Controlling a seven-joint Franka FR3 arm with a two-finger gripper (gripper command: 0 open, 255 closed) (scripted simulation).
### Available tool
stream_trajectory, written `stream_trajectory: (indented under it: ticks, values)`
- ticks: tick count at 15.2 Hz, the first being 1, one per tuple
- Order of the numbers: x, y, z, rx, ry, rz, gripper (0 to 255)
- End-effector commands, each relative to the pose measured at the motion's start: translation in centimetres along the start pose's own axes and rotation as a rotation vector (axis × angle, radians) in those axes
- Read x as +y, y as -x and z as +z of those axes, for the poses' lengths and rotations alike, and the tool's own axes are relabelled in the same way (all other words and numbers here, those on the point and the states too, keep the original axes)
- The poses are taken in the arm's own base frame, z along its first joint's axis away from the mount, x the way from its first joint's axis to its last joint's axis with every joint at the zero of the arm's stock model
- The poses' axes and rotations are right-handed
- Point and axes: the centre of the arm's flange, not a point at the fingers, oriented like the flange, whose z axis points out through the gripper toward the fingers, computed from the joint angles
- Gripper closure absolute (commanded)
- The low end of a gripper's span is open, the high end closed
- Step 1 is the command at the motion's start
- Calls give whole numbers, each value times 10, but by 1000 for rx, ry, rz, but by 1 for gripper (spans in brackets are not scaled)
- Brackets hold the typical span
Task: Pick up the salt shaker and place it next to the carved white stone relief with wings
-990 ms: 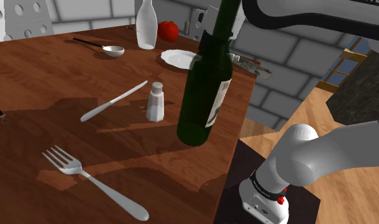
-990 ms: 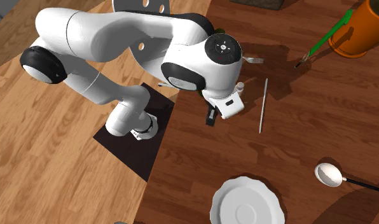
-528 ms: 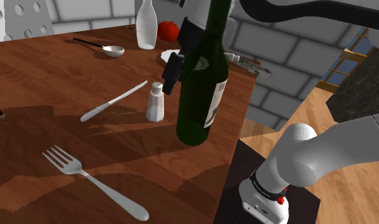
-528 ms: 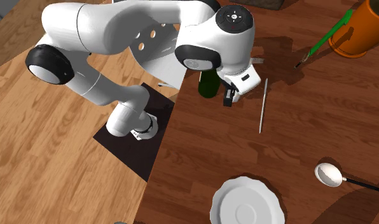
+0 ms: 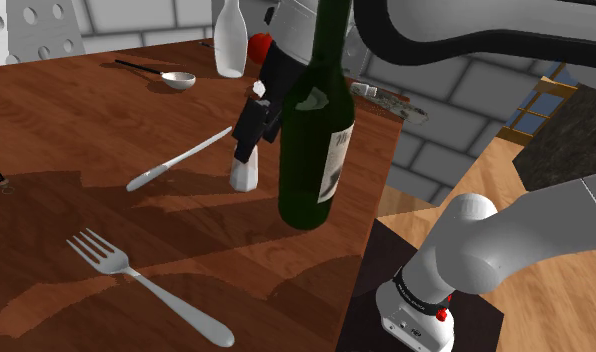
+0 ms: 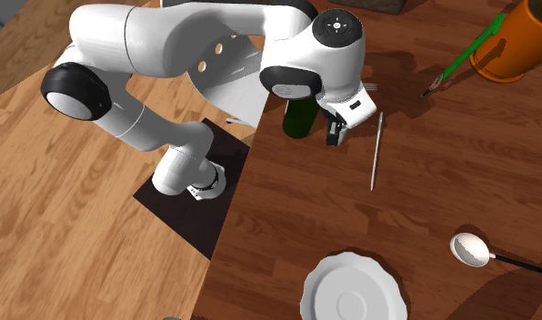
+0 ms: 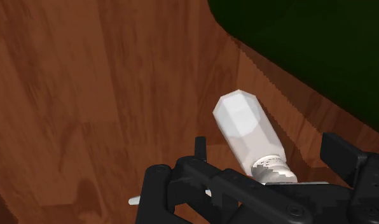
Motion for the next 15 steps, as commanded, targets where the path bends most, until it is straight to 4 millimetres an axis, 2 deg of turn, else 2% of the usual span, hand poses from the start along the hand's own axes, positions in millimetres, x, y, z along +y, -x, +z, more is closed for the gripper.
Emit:
stream_trajectory:
  ticks: [1, 9, 10, 15]
  values:
    - [0, -1, 15, 0, 0, 0, 0]
    - [0, -1, 15, 0, 0, 0, 0]
    - [0, -1, 15, 0, 0, 0, 255]
    - [1, -1, 15, 0, 0, 0, 255]
